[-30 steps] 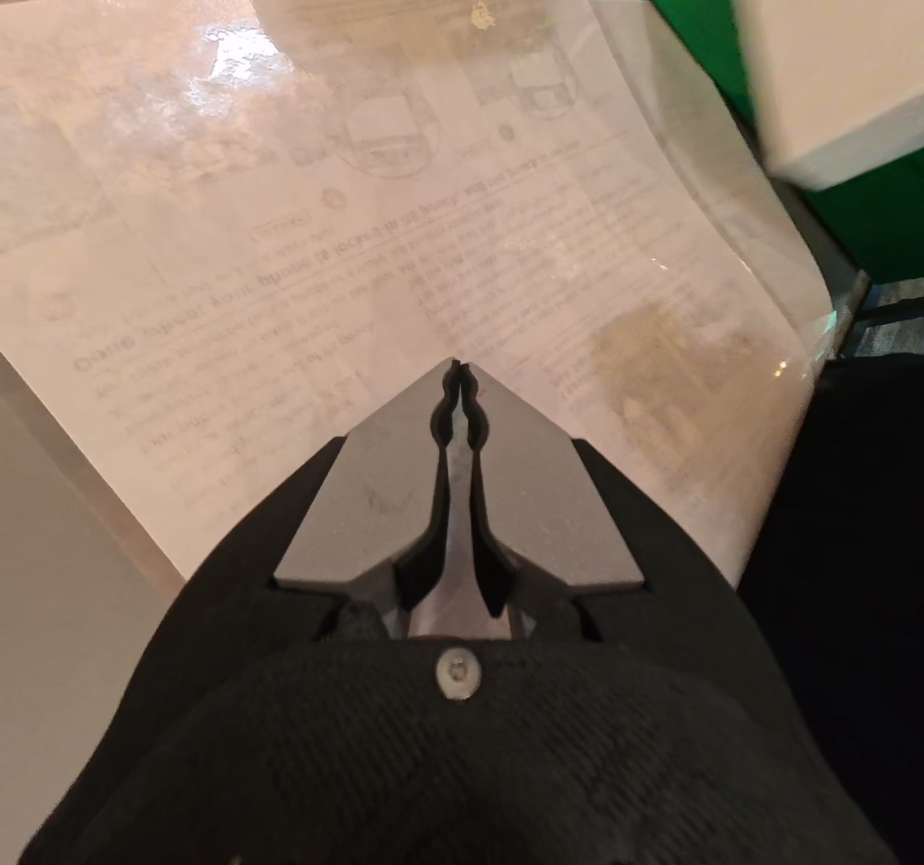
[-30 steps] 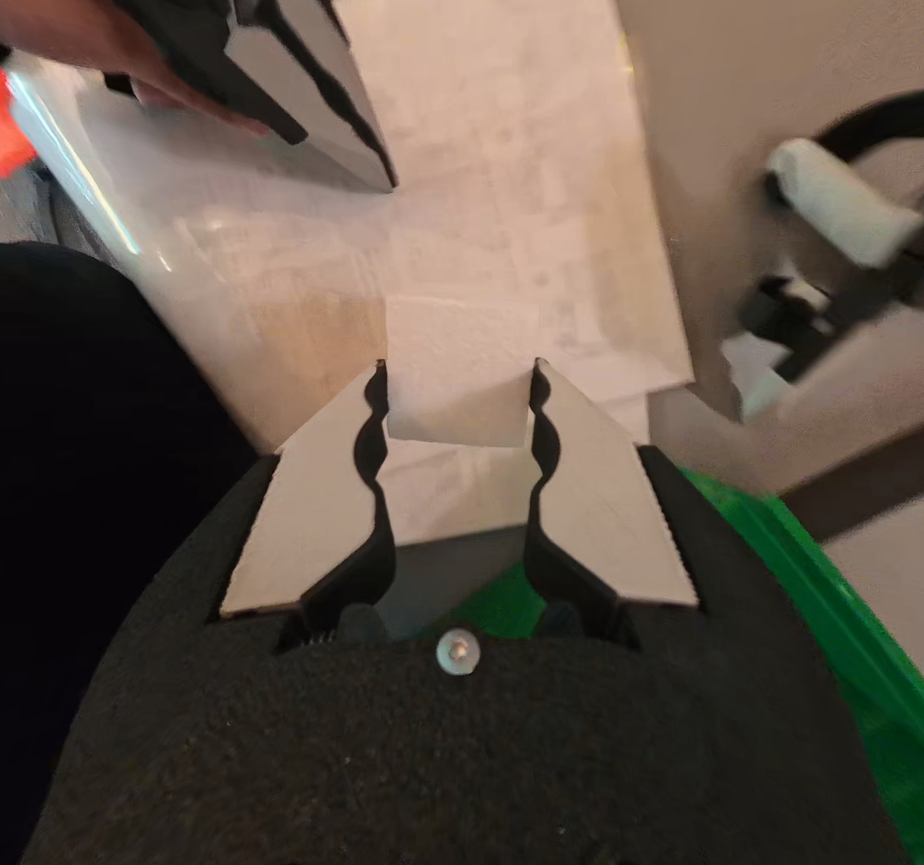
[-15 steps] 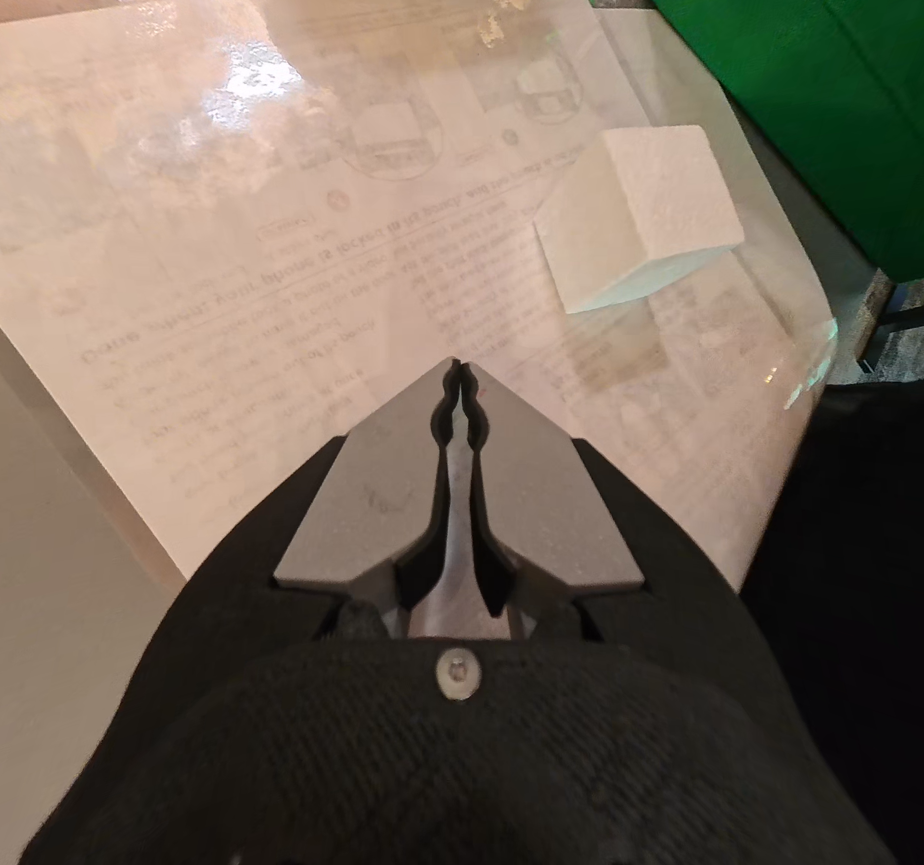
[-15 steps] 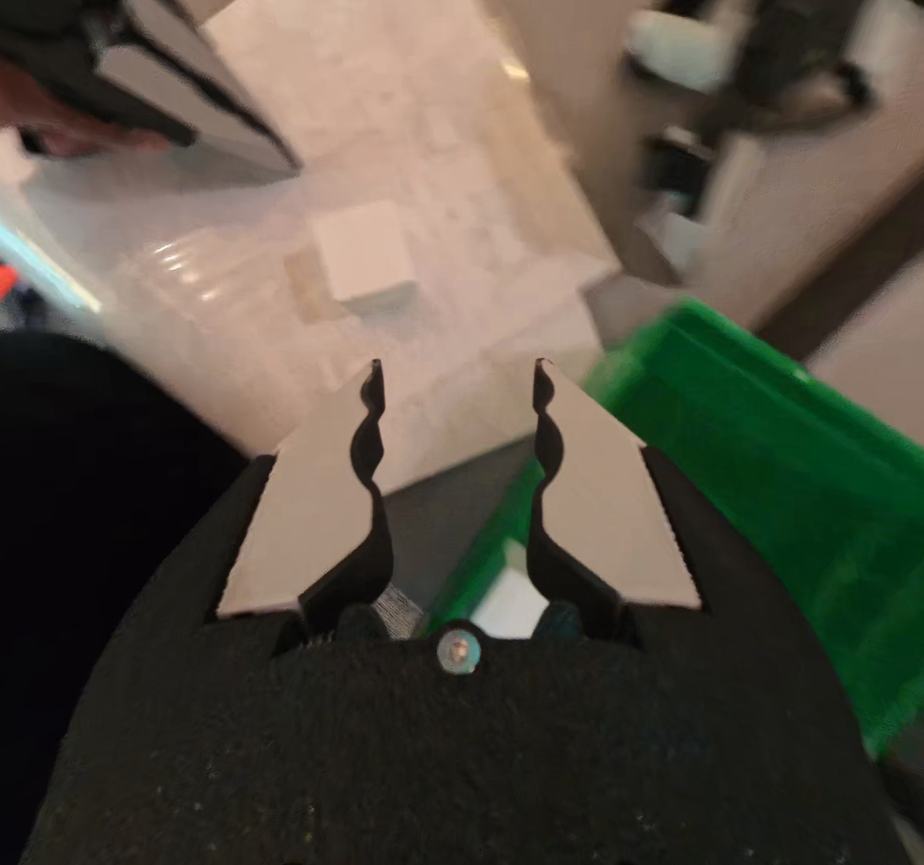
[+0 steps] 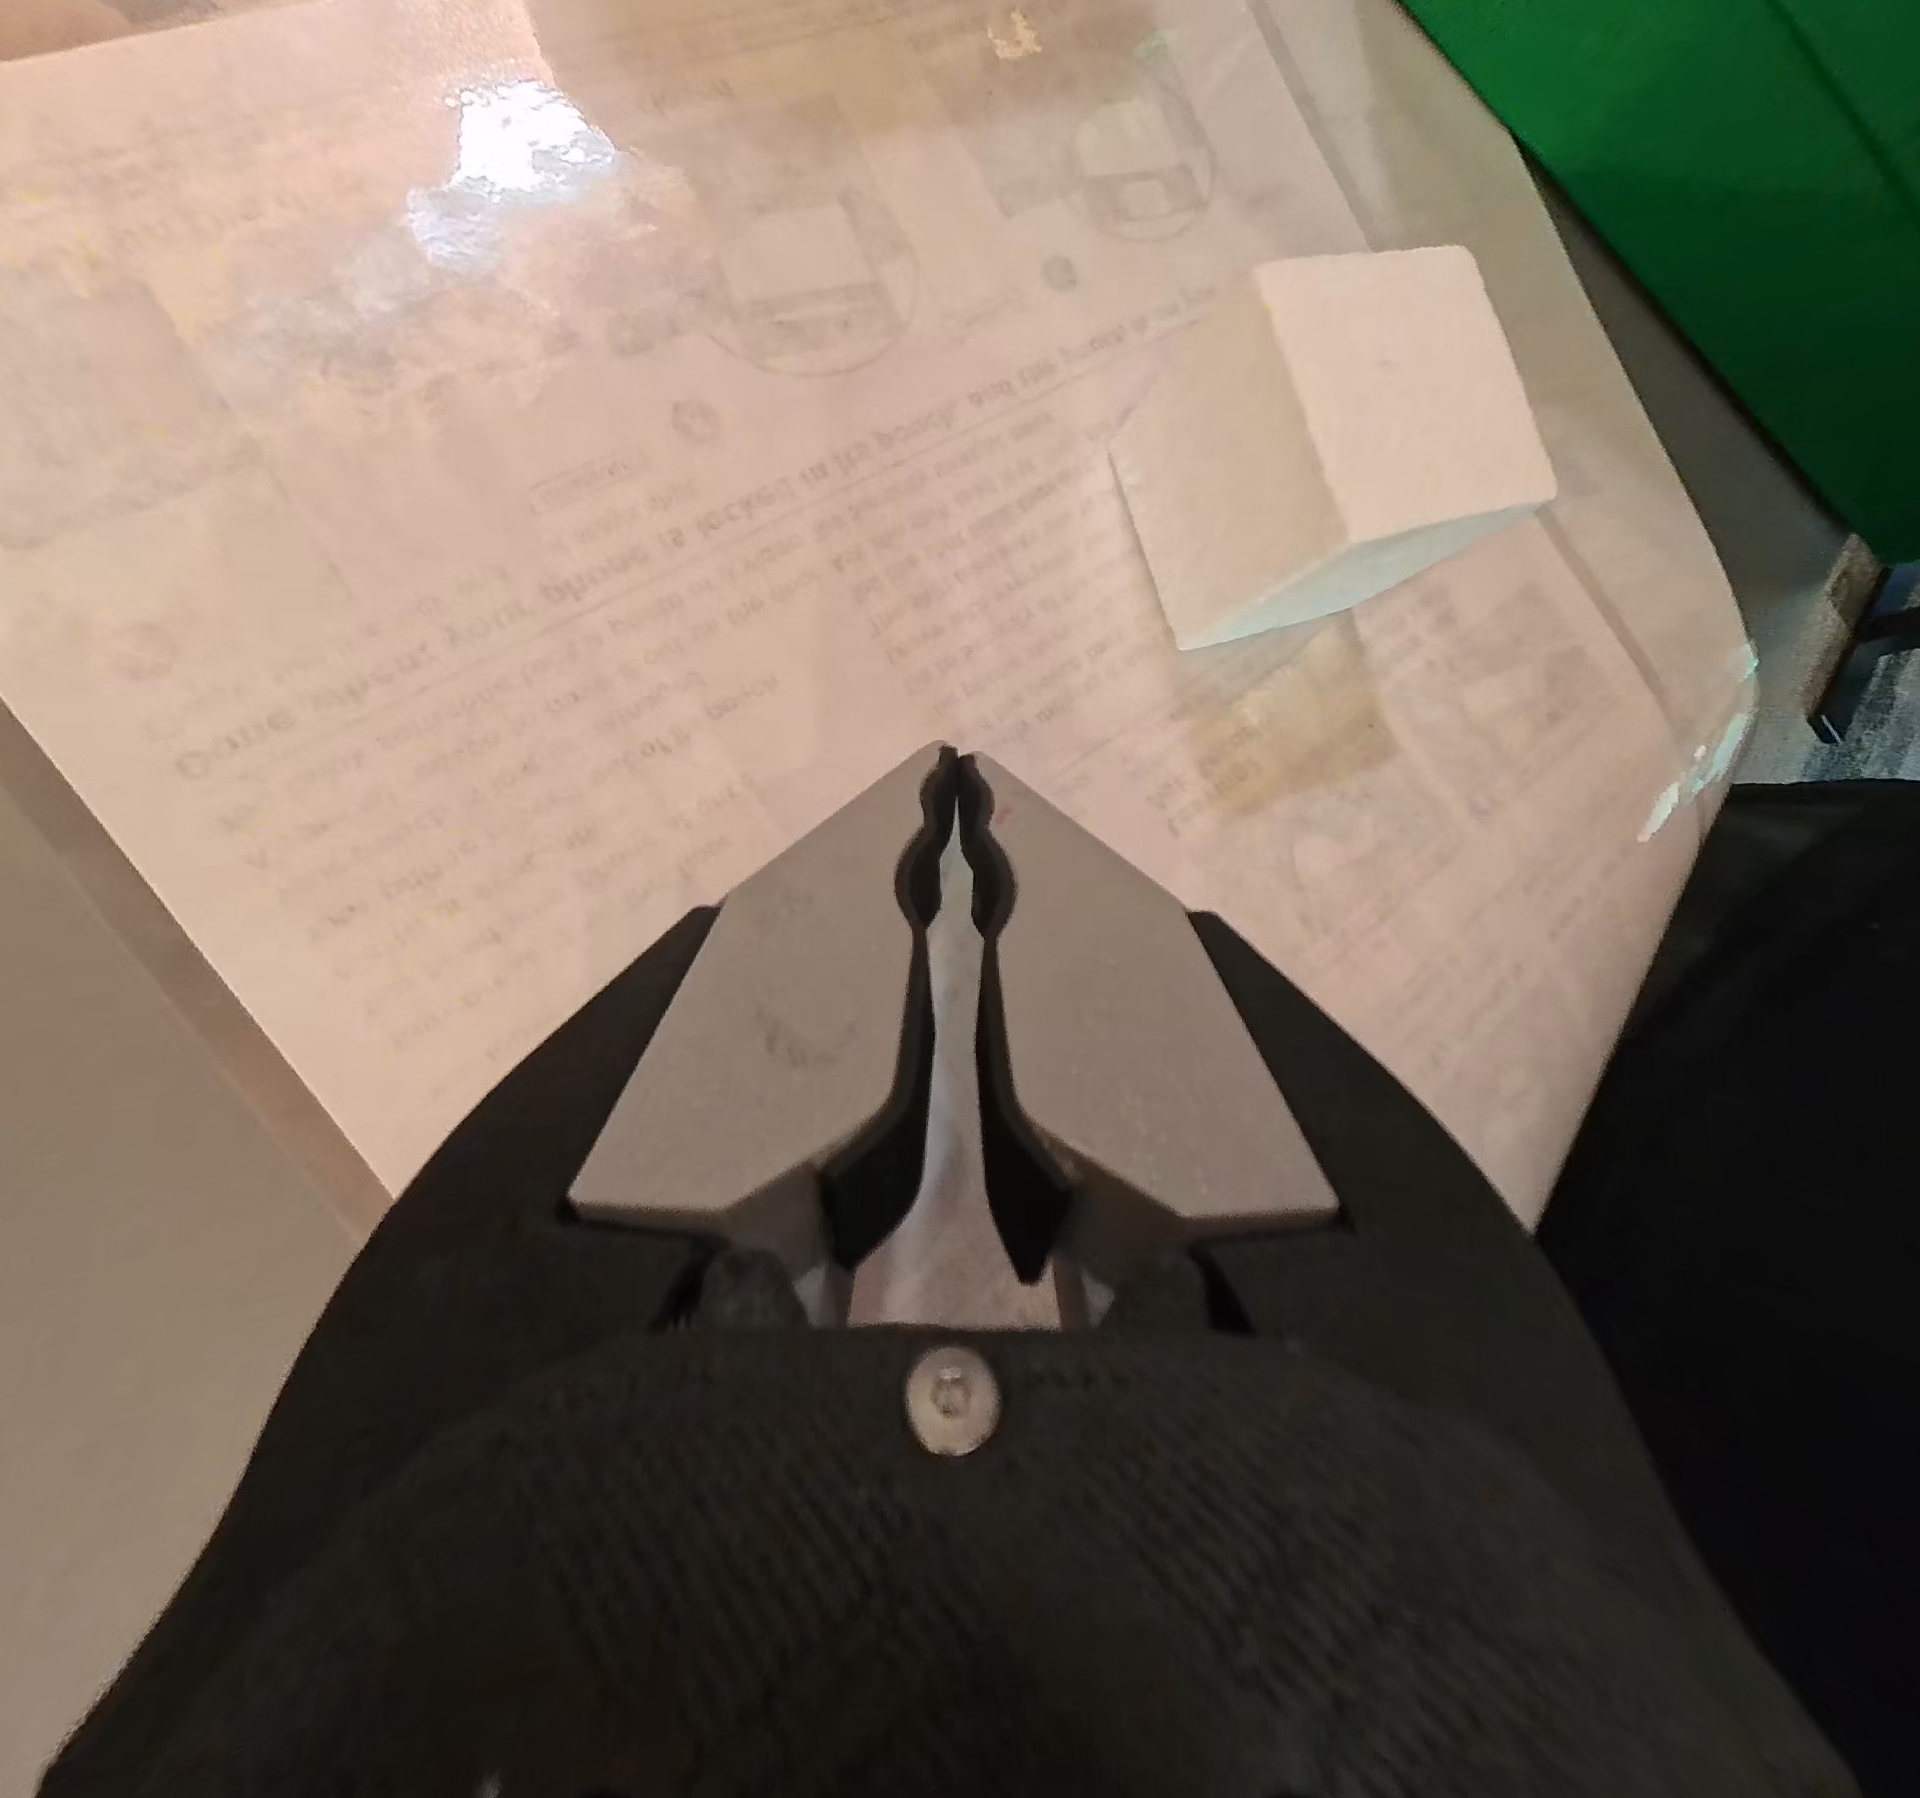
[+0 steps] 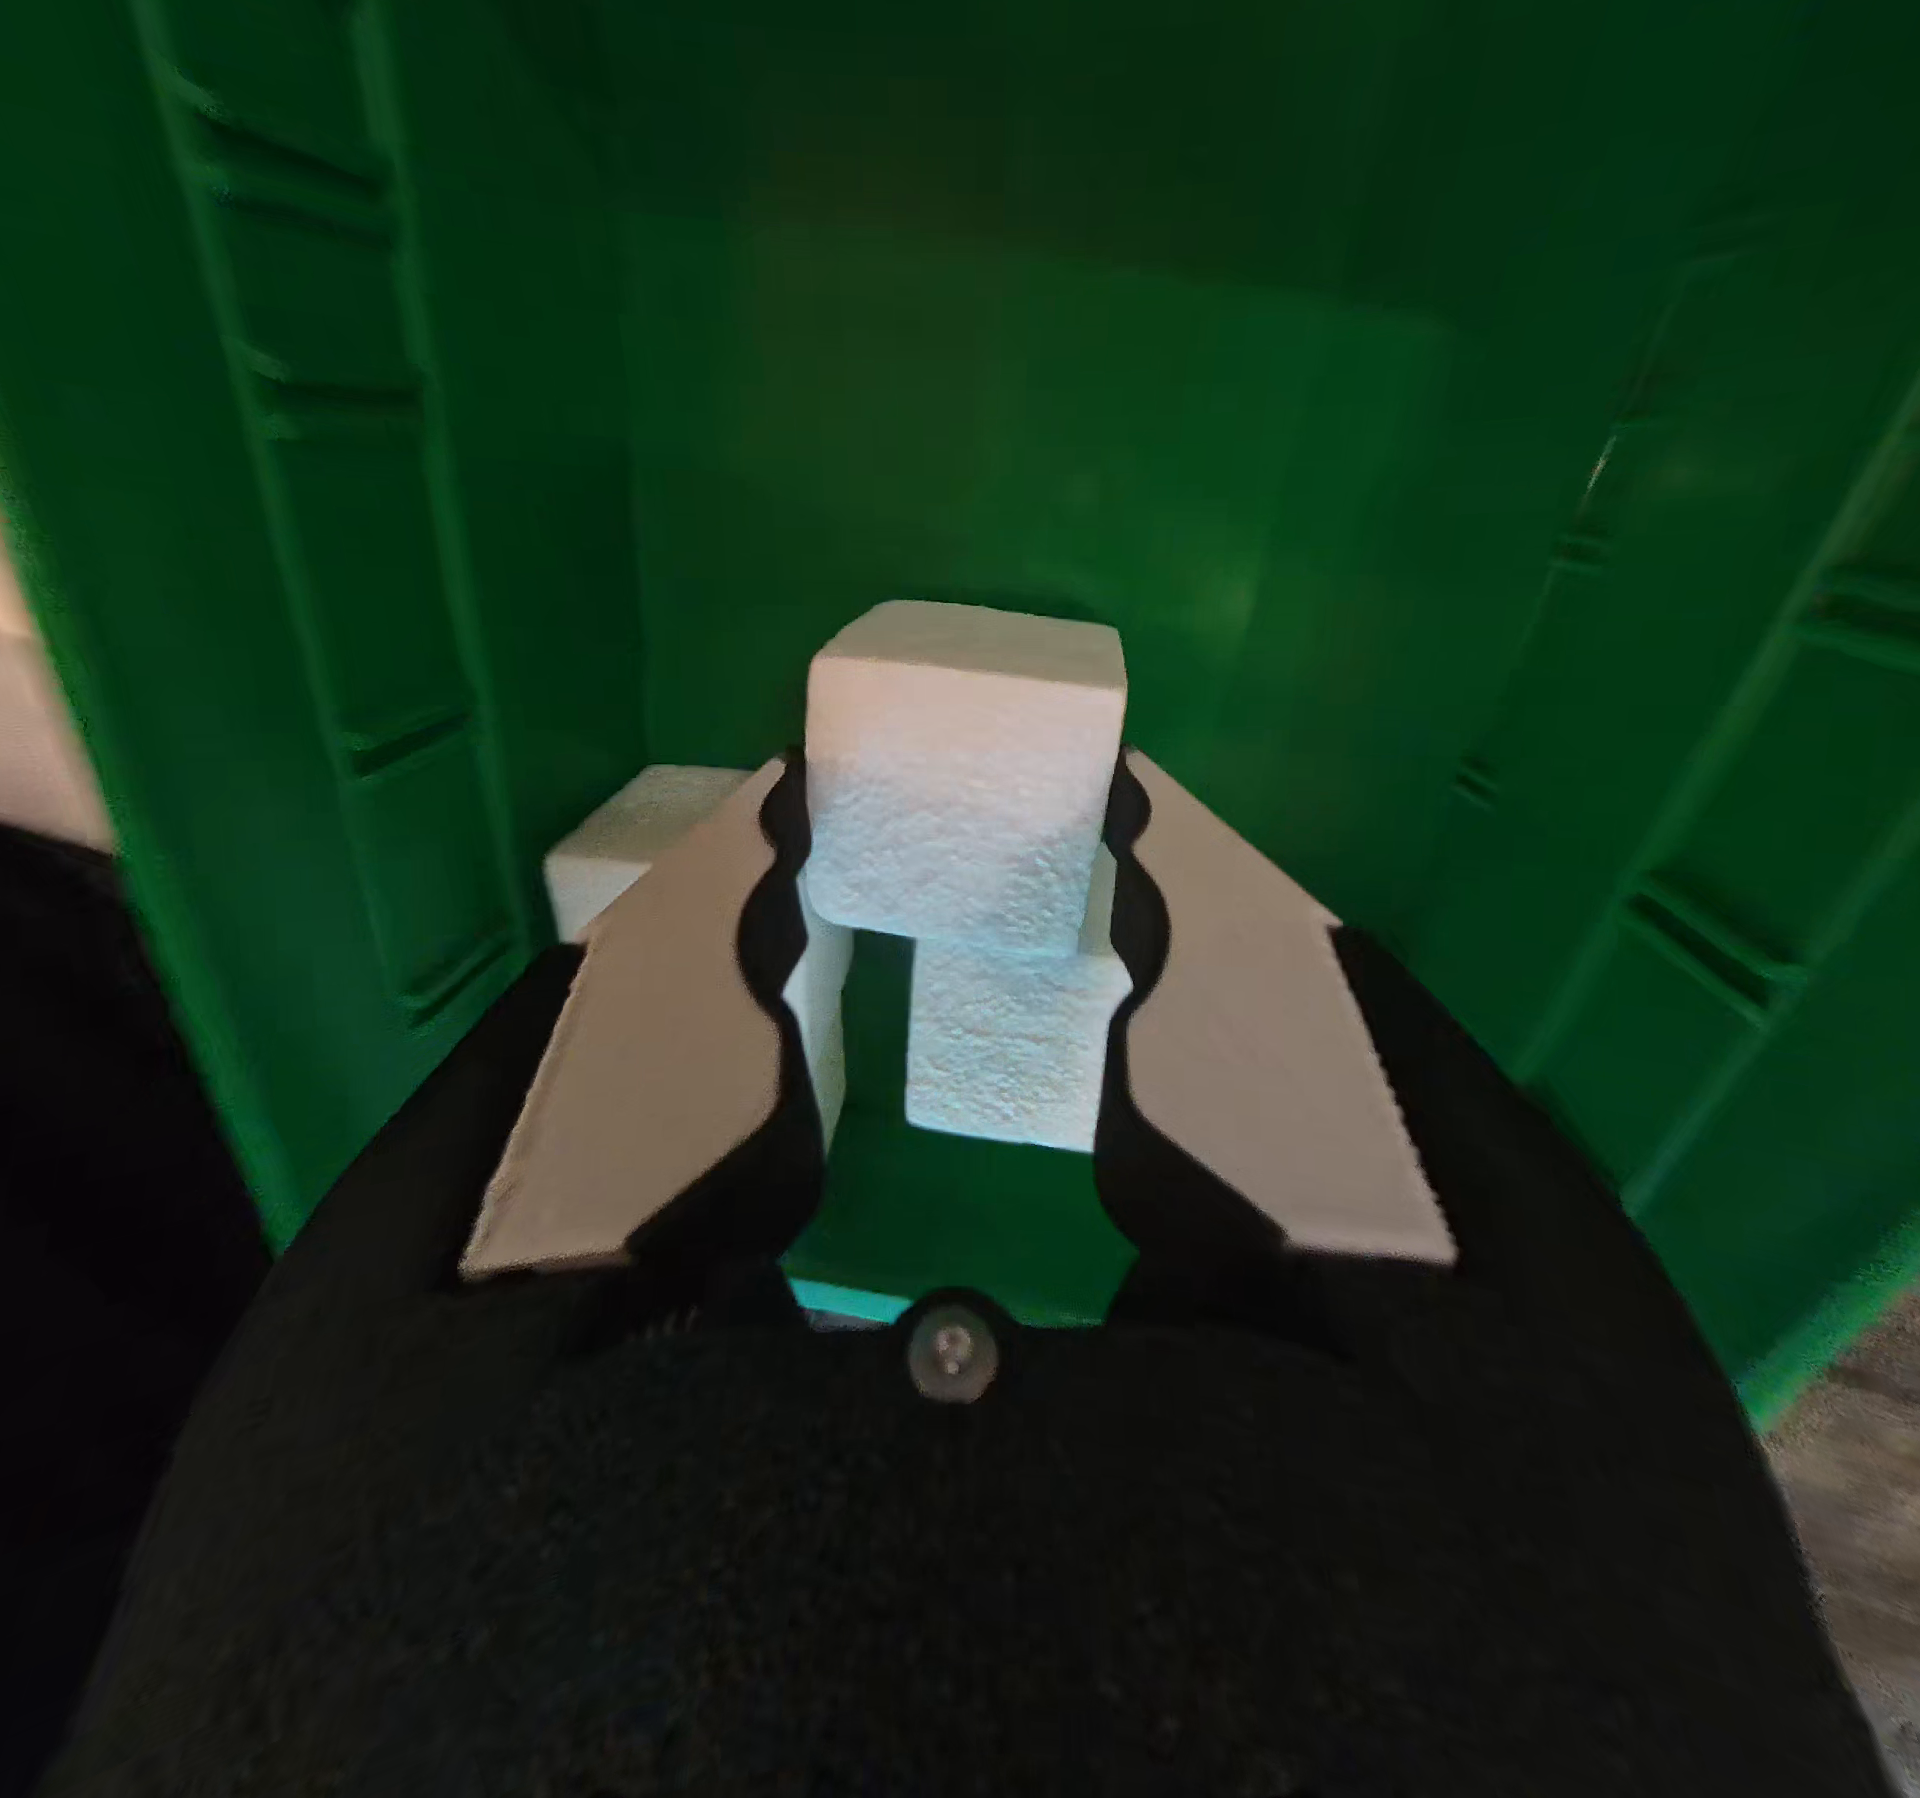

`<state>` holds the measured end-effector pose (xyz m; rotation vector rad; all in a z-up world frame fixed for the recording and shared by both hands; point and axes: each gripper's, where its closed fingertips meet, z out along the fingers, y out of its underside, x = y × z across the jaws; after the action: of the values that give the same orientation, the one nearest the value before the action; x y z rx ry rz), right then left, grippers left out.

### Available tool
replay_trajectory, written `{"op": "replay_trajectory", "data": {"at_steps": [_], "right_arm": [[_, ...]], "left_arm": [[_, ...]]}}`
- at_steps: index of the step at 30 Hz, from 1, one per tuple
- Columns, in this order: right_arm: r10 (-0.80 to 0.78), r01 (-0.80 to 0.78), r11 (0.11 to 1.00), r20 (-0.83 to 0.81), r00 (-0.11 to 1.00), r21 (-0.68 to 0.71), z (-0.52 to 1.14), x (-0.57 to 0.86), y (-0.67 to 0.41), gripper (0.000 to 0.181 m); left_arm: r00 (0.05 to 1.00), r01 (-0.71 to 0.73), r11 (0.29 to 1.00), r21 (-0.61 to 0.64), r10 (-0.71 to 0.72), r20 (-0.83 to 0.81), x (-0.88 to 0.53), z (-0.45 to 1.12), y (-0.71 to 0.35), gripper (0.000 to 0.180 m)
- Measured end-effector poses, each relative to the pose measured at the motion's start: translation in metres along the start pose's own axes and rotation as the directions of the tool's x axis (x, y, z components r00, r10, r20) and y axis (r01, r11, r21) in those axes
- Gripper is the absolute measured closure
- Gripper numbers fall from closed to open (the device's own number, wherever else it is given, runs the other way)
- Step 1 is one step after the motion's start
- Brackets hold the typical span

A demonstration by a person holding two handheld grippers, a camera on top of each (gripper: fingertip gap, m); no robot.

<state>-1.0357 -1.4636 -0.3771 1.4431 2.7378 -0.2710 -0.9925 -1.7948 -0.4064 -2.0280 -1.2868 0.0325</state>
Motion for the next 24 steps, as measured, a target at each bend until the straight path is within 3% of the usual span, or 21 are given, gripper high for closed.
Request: {"op": "replay_trajectory", "data": {"at_steps": [4,8,12,16,24], "right_arm": [[-0.074,0.082,0.979,-0.053,0.996,0.186,-0.06,-0.023,-0.046,0.124],[-0.266,0.211,0.913,0.118,0.957,0.349,-0.11,-0.118,-0.103,0.124],[-0.472,0.423,0.863,0.143,0.87,0.277,-0.073,-0.199,-0.12,0.124],[-0.562,0.541,0.825,0.136,0.816,0.162,-0.015,-0.227,-0.118,0.124],[-0.589,0.577,0.808,0.118,0.8,0.118,-0.001,-0.231,-0.11,0.116]], "left_arm": [[1.0,0.005,1.0,0.005,-0.005,-0.002,0.0,0.0,0.0,0.18],[1.0,0.0,1.0,0.013,0.0,0.007,0.0,0.0,0.0,0.18],[1.0,0.005,1.0,0.017,-0.006,0.006,0.0,0.0,0.0,0.18],[1.0,0.004,1.0,0.019,-0.004,0.009,0.0,0.0,0.0,0.18],[1.0,0.002,1.0,0.03,-0.002,0.012,0.001,0.001,0.0,0.18]]}}
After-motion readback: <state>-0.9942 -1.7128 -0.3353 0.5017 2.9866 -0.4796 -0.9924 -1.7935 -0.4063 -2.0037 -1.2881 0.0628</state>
